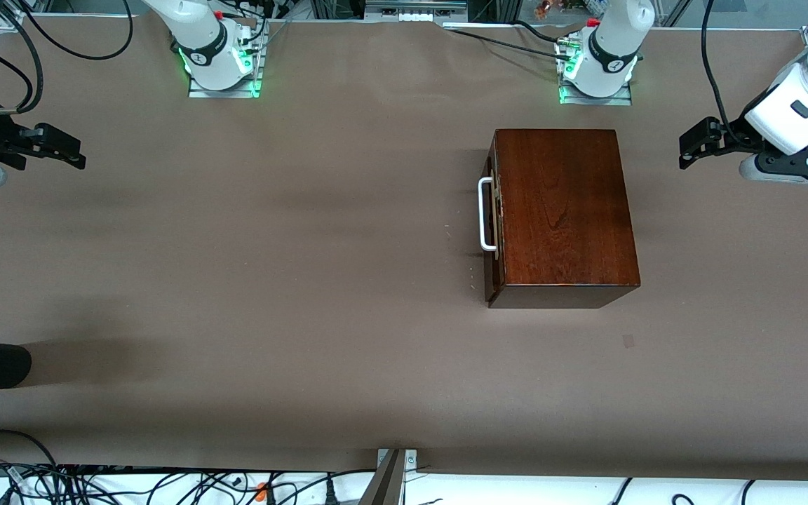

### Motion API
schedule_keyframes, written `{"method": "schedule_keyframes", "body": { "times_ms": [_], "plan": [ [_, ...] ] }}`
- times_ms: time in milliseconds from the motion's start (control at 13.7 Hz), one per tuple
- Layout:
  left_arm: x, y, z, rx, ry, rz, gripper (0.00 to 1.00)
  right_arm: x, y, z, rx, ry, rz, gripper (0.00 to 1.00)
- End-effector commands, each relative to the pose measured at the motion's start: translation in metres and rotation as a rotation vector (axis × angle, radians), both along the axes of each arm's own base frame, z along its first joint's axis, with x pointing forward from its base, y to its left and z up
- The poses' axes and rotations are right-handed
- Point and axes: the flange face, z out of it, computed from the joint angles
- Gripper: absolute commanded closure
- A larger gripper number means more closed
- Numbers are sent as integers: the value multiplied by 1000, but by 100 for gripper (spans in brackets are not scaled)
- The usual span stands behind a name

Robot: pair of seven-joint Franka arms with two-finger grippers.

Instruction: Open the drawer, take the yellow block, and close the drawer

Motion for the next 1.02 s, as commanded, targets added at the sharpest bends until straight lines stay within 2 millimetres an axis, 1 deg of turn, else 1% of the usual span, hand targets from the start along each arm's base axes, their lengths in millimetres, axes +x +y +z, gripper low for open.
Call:
{"method": "schedule_keyframes", "body": {
  "times_ms": [0, 218, 509, 728, 801, 873, 946],
  "plan": [
    [0, 1, 5, -9, -16, 8, 0, 0, -2, 3, -13, 1, 9, 0],
    [0, 2, 9, -11, -25, 20, 0, 0, -2, 3, -11, 1, 9, 0],
    [1, 7, 8, -23, -22, 35, 0, 0, -2, 3, -12, 3, 9, 0],
    [-2, 0, 11, -22, -25, 30, 0, 0, -2, 3, -12, 3, 9, 0],
    [-2, -9, 12, -23, -28, 36, 0, 0, -2, 3, -12, 3, 9, 0],
    [-4, -29, 10, -19, -26, 47, 0, -1, -2, 2, -12, 4, 9, 0],
    [-7, -55, 7, -12, -22, 54, 0, -1, -2, 2, -12, 4, 9, 0]
  ]
}}
